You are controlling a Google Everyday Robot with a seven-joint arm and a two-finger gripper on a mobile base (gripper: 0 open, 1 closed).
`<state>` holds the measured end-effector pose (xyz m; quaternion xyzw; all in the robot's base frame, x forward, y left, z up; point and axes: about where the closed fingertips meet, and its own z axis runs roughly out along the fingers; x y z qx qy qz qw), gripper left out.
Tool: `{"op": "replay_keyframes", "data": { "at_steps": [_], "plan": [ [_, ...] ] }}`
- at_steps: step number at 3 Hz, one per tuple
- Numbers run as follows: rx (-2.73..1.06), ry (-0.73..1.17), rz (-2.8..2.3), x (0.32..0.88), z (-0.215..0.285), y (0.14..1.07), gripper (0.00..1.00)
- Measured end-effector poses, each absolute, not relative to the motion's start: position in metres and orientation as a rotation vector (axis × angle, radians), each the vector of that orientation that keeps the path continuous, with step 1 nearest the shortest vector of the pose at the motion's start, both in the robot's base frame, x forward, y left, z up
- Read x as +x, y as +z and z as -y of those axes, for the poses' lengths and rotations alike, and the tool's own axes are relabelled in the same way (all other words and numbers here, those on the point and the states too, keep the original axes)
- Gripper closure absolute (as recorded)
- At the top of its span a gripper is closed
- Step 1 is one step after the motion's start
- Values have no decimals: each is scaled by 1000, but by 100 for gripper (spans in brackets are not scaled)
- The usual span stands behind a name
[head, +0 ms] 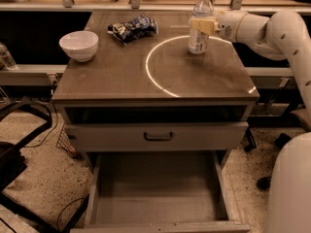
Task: Move blue plastic bottle near white bowl
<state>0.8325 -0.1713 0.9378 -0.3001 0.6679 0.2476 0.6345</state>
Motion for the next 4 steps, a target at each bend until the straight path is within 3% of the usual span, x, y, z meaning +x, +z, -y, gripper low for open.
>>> {"op": "replay_keyframes", "data": {
  "at_steps": [2, 3, 4],
  "plan": [
    [-692, 575, -1526, 834, 164, 936, 94],
    [-700, 577, -1523, 833, 159, 940, 100],
    [-740, 570, -1503, 824, 139, 965, 100]
  ]
}}
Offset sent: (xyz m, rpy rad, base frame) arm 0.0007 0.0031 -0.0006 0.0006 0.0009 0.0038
